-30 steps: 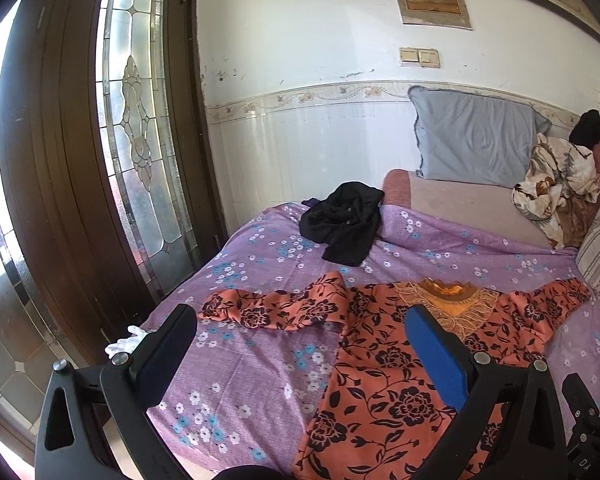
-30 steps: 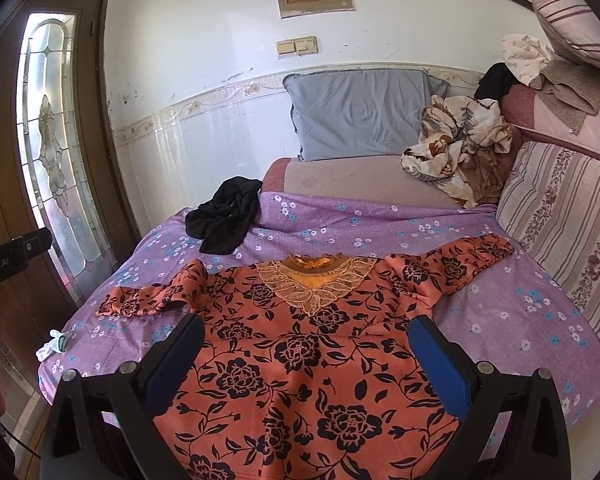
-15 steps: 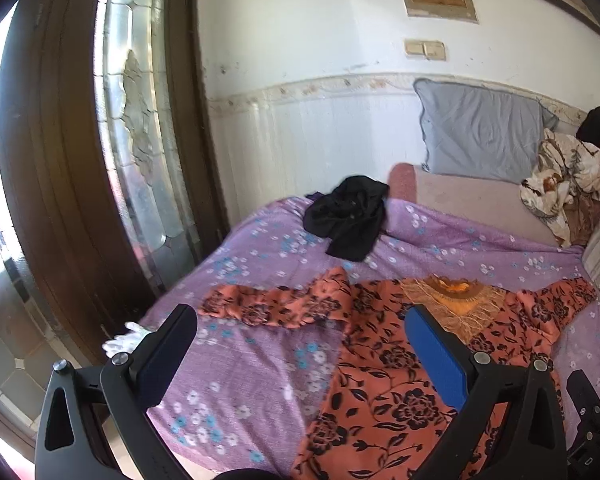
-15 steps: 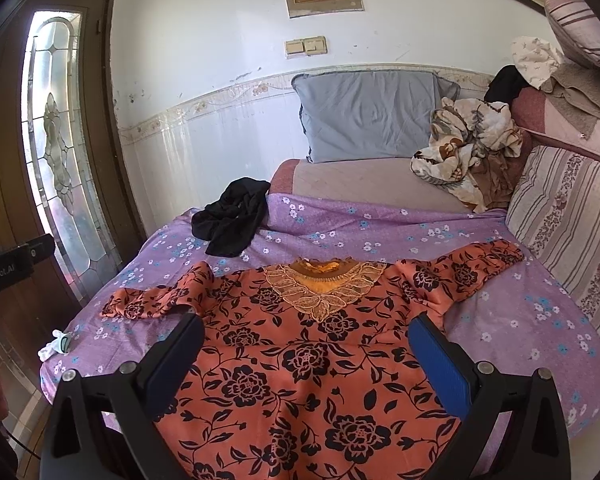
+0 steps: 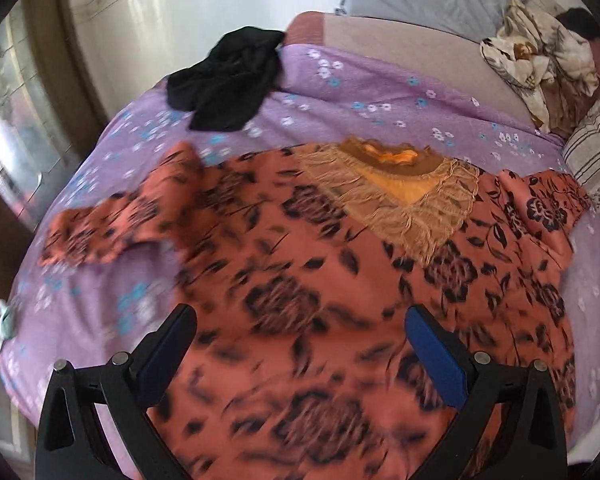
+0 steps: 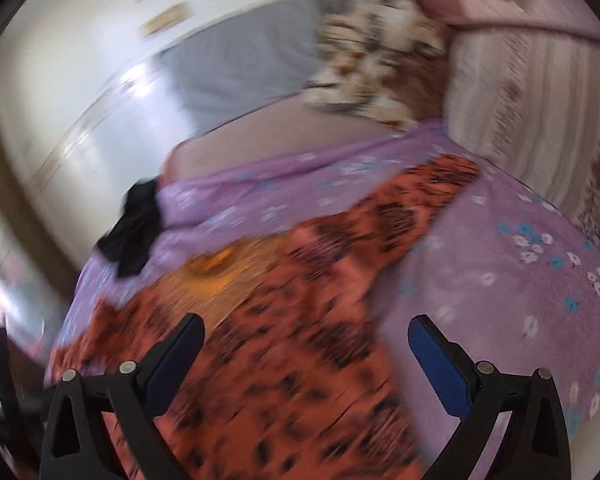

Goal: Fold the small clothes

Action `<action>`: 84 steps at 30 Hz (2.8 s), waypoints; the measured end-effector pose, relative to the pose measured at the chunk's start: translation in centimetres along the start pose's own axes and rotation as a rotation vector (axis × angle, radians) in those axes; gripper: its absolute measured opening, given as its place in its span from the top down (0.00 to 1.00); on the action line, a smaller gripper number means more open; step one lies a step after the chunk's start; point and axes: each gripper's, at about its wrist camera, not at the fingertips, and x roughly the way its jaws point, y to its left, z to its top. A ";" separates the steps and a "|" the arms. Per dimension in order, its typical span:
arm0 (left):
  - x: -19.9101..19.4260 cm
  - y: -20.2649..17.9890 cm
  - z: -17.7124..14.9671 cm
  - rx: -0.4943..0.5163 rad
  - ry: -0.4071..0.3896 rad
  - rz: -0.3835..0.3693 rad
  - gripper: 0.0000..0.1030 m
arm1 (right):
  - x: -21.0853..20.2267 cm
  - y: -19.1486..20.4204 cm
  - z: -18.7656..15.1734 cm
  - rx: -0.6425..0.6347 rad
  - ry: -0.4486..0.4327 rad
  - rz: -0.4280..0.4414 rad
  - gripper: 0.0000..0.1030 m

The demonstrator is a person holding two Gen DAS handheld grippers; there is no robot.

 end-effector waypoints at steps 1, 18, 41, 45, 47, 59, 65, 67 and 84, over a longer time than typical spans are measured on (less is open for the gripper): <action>0.9 -0.6 0.3 0.010 -0.009 -0.002 0.00 | 1.3 -1.6 1.1 0.053 0.005 0.010 0.00; 8.0 1.6 3.5 0.069 -0.092 0.090 0.00 | 21.7 -18.5 12.2 0.456 0.005 -0.025 0.34; -1.5 7.4 3.6 -0.045 -0.263 0.195 0.00 | 8.6 -5.5 13.4 0.304 -0.231 0.391 0.93; -2.2 10.6 3.1 -0.097 -0.225 0.218 0.00 | 5.3 4.3 10.7 0.123 -0.163 0.528 0.93; -2.4 12.1 2.7 -0.129 -0.216 0.236 0.00 | 5.3 8.9 8.6 0.025 -0.095 0.573 0.93; -0.6 15.5 2.3 -0.223 -0.140 0.241 0.00 | 16.5 19.9 -9.8 -0.096 0.749 0.566 0.76; -0.7 9.9 2.4 -0.076 -0.169 0.134 0.00 | 11.4 12.4 -6.1 0.167 0.583 0.568 0.37; -0.5 6.8 2.3 0.002 -0.172 0.090 0.00 | 10.5 8.9 -5.0 0.298 0.470 0.512 0.31; 7.3 -5.1 1.9 0.277 -0.090 0.382 0.00 | 18.0 5.6 -4.1 0.443 0.508 0.493 0.43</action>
